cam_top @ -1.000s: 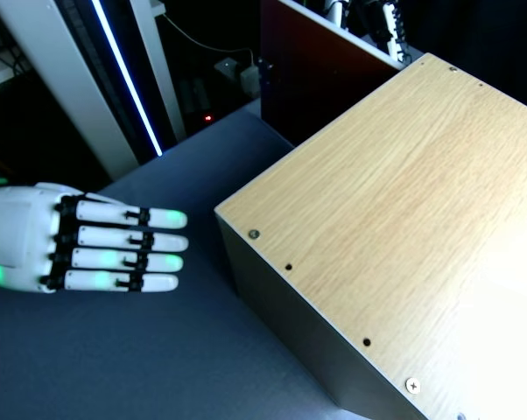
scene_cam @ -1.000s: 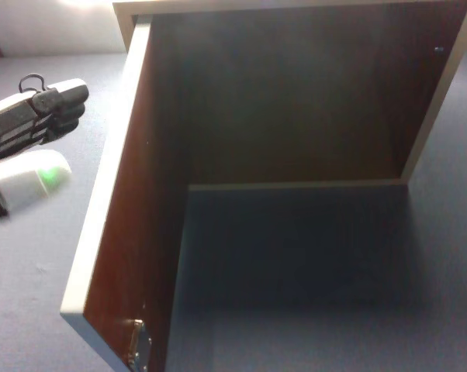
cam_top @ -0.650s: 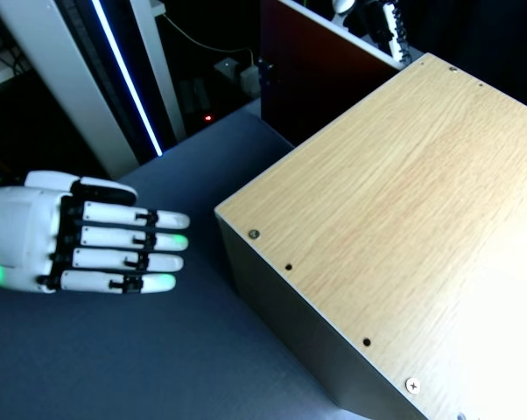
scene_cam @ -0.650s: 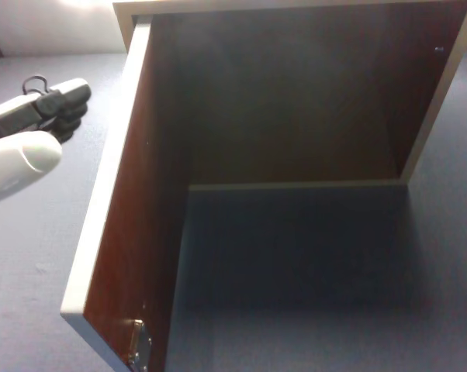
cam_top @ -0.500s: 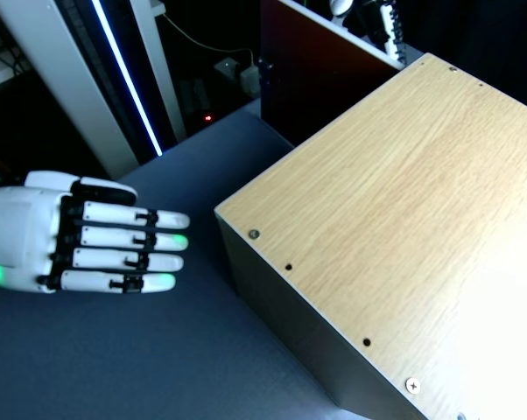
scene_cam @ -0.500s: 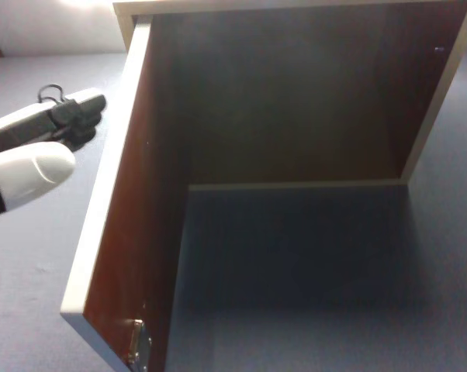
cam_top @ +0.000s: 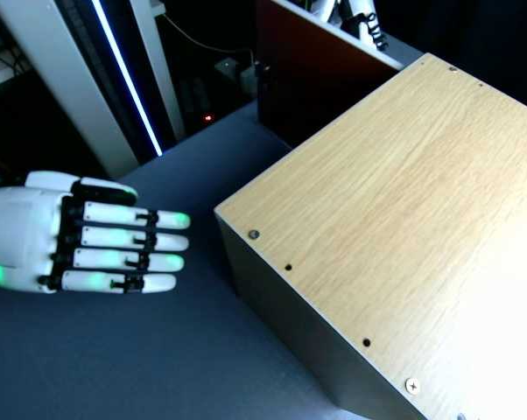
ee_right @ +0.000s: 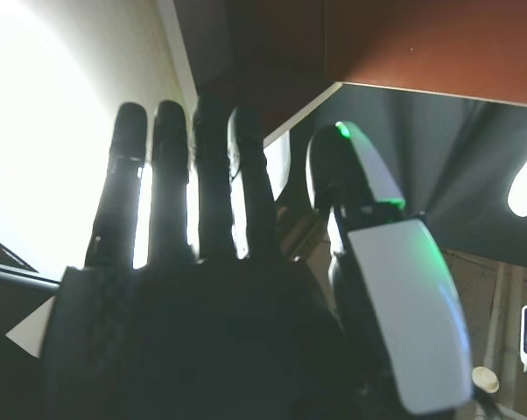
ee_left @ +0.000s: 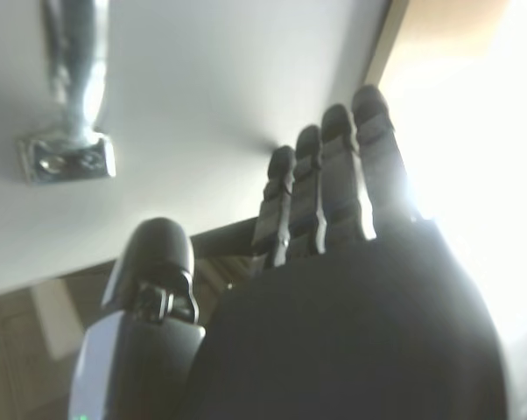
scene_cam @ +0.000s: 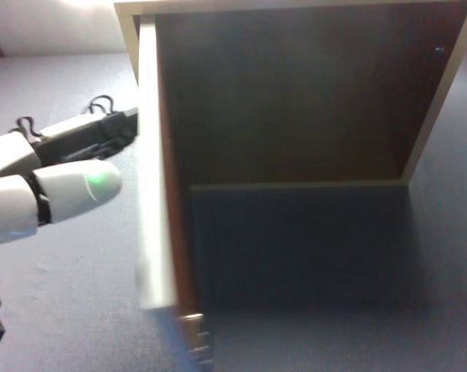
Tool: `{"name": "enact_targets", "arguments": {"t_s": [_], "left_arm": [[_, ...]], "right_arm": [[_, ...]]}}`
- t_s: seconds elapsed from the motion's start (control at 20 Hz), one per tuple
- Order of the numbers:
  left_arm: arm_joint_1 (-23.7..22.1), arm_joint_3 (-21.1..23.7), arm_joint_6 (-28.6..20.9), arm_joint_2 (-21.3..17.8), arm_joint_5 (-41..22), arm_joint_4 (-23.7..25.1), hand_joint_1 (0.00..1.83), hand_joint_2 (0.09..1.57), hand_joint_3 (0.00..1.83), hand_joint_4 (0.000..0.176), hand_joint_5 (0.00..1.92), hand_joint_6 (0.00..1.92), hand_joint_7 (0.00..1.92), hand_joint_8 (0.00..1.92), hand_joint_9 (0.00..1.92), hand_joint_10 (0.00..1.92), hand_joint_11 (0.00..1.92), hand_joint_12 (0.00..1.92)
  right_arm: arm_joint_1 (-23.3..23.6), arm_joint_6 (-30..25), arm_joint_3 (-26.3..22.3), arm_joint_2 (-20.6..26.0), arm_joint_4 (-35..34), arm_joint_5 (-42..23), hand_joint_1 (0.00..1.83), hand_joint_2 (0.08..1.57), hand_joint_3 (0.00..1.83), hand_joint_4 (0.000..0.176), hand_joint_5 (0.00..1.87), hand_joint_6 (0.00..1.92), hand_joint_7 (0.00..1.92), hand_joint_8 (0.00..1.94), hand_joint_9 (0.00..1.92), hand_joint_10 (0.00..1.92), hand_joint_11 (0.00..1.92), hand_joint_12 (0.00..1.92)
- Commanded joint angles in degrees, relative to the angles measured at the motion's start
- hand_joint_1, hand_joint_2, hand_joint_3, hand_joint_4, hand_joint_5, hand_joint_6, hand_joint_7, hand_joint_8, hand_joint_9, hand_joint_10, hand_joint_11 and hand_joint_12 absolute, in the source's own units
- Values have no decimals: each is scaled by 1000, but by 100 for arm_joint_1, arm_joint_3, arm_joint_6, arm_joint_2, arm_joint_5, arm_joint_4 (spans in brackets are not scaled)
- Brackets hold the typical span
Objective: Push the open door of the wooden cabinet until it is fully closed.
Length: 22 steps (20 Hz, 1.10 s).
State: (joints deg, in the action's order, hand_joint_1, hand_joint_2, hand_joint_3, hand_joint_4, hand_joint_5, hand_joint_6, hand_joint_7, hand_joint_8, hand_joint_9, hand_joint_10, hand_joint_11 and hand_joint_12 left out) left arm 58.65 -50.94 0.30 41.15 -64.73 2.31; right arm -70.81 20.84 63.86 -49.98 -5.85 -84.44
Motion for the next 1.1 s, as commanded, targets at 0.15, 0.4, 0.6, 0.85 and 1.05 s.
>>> {"name": "enact_targets", "arguments": {"t_s": [0.15, 0.4, 0.6, 0.85, 1.05], "left_arm": [[-324, -93, -30, 138, -428, 241, 0, 1425, 2, 0, 106, 0, 117, 0, 138, 1, 116, 9], [-587, -189, -30, 334, -417, 412, 0, 1450, 9, 0, 125, 7, 120, 7, 130, 7, 133, 15], [-839, -291, -30, 500, -289, 570, 0, 1456, 9, 0, 127, 5, 124, 6, 127, 5, 131, 13], [-1207, -459, -30, 750, -7, 861, 0, 1482, 6, 0, 180, 7, 192, 9, 169, 6, 157, 19], [-1430, -577, -30, 940, 127, 957, 0, 1479, 1, 0, 212, 12, 232, 13, 214, 16, 201, 35]], "right_arm": [[54, -62, 33, 0, -138, -684, 487, 1414, 0, 0, 427, 2, 442, 3, 331, 2, 51, 581], [52, -77, 32, -6, -139, -685, 510, 1412, 0, 0, 427, 2, 443, 0, 340, 4, 61, 588], [49, -90, 30, -6, -140, -686, 487, 1411, 0, 0, 423, 0, 442, 1, 349, 4, 73, 604], [45, -100, 30, -5, -141, -689, 492, 1411, 0, 0, 424, 0, 446, 2, 349, 3, 69, 599], [43, -103, 28, -8, -142, -691, 466, 1410, 0, 0, 424, 2, 451, 2, 360, 1, 106, 532]]}}
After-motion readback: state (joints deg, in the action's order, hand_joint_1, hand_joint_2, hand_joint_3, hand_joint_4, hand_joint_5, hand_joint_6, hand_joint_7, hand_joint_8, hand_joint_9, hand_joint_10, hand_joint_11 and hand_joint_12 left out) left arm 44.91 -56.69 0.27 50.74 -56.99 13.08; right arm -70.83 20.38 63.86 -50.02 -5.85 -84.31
